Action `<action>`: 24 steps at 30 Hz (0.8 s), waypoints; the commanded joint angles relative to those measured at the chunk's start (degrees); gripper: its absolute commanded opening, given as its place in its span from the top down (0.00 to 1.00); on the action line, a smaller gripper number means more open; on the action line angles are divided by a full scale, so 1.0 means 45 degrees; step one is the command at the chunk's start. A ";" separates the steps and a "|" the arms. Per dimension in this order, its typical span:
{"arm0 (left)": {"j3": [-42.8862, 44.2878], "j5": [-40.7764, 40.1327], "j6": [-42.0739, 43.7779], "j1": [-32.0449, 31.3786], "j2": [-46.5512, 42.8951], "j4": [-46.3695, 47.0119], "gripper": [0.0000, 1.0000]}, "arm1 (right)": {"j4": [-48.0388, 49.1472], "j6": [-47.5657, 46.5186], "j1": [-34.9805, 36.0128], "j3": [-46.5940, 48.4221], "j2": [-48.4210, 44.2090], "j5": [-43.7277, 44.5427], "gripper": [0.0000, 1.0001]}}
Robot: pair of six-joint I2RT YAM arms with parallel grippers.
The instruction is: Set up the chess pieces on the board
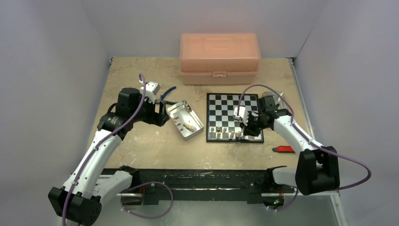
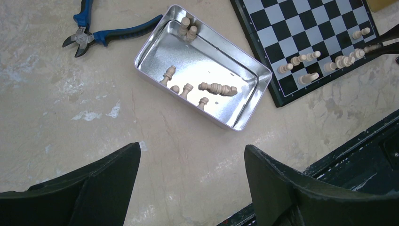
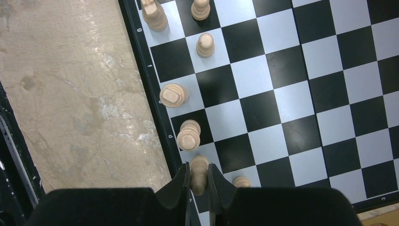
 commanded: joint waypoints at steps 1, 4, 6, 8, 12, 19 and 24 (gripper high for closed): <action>-0.0010 0.0225 0.0097 0.0110 -0.0060 0.0210 0.19 | 0.0524 0.0344 0.0079 -0.0140 0.0101 0.0379 0.93; -0.0020 0.0235 0.0097 0.0110 -0.0060 0.0231 0.19 | 0.0586 0.0420 0.0101 -0.0160 0.0160 0.0434 0.91; -0.0020 0.0245 0.0096 0.0110 -0.0060 0.0230 0.19 | 0.0558 0.0429 0.0101 -0.0159 0.0231 0.0418 0.90; -0.0018 0.0244 0.0084 0.0119 -0.0060 0.0223 0.19 | 0.0528 0.0431 0.0116 -0.0141 0.0313 0.0397 0.90; -0.0013 0.0250 0.0096 0.0117 -0.0060 0.0210 0.19 | 0.0507 0.0442 0.0145 -0.0141 0.0486 0.0411 0.89; -0.0020 0.0264 0.0097 0.0129 -0.0061 0.0206 0.19 | 0.0623 0.0598 0.0205 -0.0160 0.0667 0.0642 0.86; -0.0020 0.0245 0.0092 0.0129 -0.0079 0.0203 0.19 | 0.0605 0.0625 0.0224 -0.0160 0.0735 0.0633 0.80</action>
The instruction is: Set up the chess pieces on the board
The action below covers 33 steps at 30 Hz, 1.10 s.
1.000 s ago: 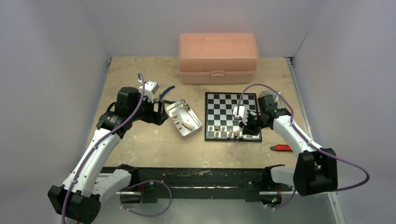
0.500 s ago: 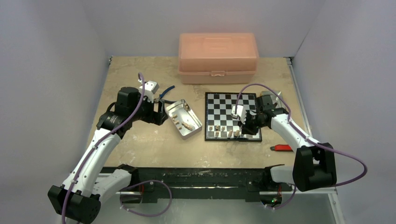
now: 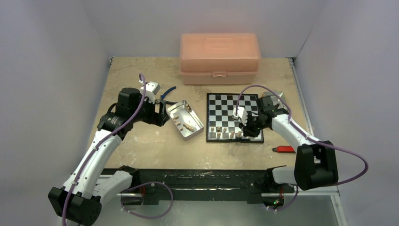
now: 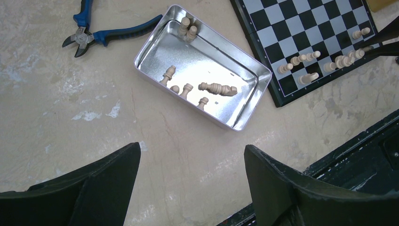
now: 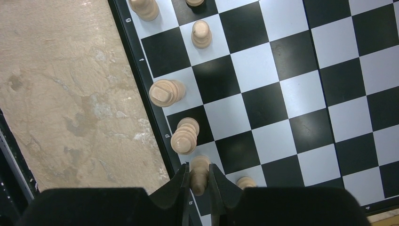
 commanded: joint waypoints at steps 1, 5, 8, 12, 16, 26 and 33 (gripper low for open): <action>-0.0020 0.0240 0.0096 0.0124 -0.0084 0.0213 0.19 | 0.0175 0.0132 0.0086 -0.0048 0.0067 0.0055 0.79; -0.0015 0.0247 0.0083 0.0124 -0.0098 0.0207 0.19 | 0.0182 0.0176 0.0088 -0.0053 0.0014 0.0012 0.70; -0.0019 0.0256 0.0088 0.0124 -0.0099 0.0220 0.19 | 0.0135 0.0217 0.0087 -0.0010 -0.0082 -0.0016 0.55; -0.0018 0.0261 0.0089 0.0139 -0.0099 0.0214 0.19 | 0.0221 0.0394 0.0087 -0.0024 -0.0453 -0.0026 0.46; -0.0018 0.0367 0.0079 0.0153 -0.0140 0.0252 0.19 | 0.0047 0.0427 0.0087 0.0122 -0.0788 -0.0041 0.42; -0.0179 0.2088 -0.0439 0.0395 0.0686 0.0886 0.08 | -0.1797 -0.0956 -0.1188 0.0874 -0.2582 -0.1488 0.37; 0.0651 0.2221 -0.3115 -0.0124 0.2634 0.1141 0.26 | -0.1437 -0.0251 -0.1769 0.0973 -0.3684 -0.2140 0.37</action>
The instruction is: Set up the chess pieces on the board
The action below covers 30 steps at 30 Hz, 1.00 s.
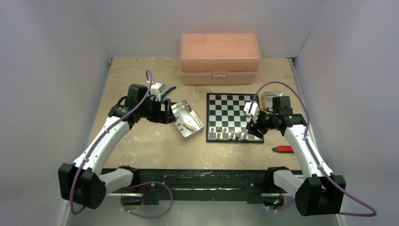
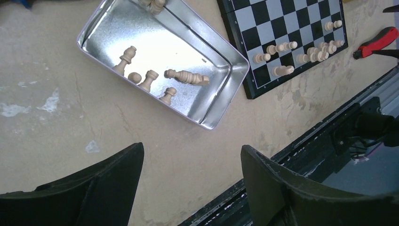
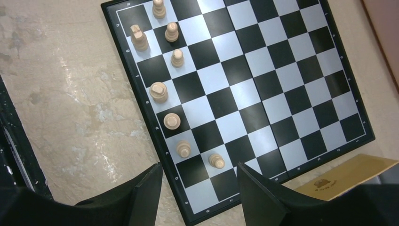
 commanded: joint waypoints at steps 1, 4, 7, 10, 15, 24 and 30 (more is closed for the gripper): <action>0.0973 -0.0437 -0.2345 -0.0801 0.0895 0.0626 0.26 | 0.0088 0.0387 -0.0248 0.0492 -0.0570 -0.0850 0.37; 0.1386 -0.2412 -0.3776 -0.2126 0.1482 0.0750 0.27 | 0.0298 0.0648 -0.0316 0.0455 -0.0828 -0.0953 0.37; 0.1768 -0.3780 -0.5839 -0.2718 0.2393 0.0649 0.38 | 0.0411 0.0744 -0.0321 0.0433 -0.0887 -0.0965 0.37; 0.2691 -0.4774 -0.6497 -0.2888 0.3532 -0.0074 0.39 | 0.0395 0.0756 -0.0321 0.0433 -0.0916 -0.1018 0.37; 0.3363 -0.3941 -0.3939 -0.2936 0.5033 0.0914 0.41 | 0.0313 0.0643 -0.0321 0.0433 -0.1023 -0.1174 0.38; 0.4947 -0.4808 0.1031 -0.3004 0.7008 -0.2191 0.49 | 0.0164 0.0350 -0.0323 0.0394 -0.1027 -0.1331 0.38; 0.4975 -0.3220 -0.0387 -0.3004 0.7350 -0.1585 0.65 | 0.0141 0.0297 -0.0321 0.0366 -0.1024 -0.1308 0.38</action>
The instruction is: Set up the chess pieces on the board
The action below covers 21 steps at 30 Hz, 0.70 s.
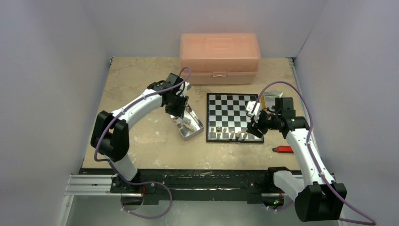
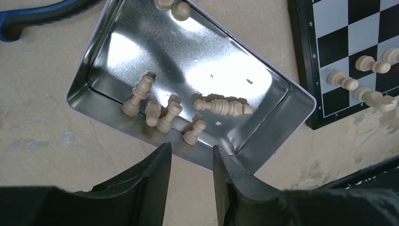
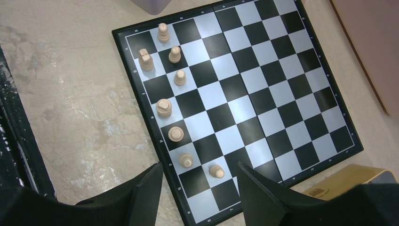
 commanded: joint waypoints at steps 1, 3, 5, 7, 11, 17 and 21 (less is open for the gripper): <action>0.0091 0.1548 -0.1385 -0.0085 -0.0079 0.0580 0.70 | 0.0019 -0.0185 -0.0078 0.0337 -0.0072 -0.0288 0.38; -0.0374 0.1679 -0.3516 -0.0085 -0.0225 0.1300 0.78 | 0.0029 -0.0210 -0.0078 0.0323 -0.0044 -0.0287 0.38; -0.0782 0.1634 -0.5436 -0.0107 -0.0369 0.1867 0.81 | 0.0005 -0.0250 -0.0078 0.0317 -0.0005 -0.0305 0.38; -0.1107 0.1183 -0.6765 -0.0185 -0.0511 0.2272 0.82 | -0.0031 -0.0286 -0.0081 0.0326 0.0015 -0.0340 0.38; -0.0935 0.0399 -0.8640 -0.0299 -0.0125 0.1756 0.79 | -0.0054 -0.0311 -0.0078 0.0325 -0.0001 -0.0365 0.38; -0.0802 -0.0060 -0.9687 -0.0363 0.0481 0.1394 0.71 | -0.0111 -0.0385 -0.0078 0.0316 0.0002 -0.0401 0.38; -0.0729 -0.0239 -1.0073 -0.0427 0.0886 0.1279 0.69 | -0.0121 -0.0405 -0.0078 0.0309 -0.0003 -0.0404 0.38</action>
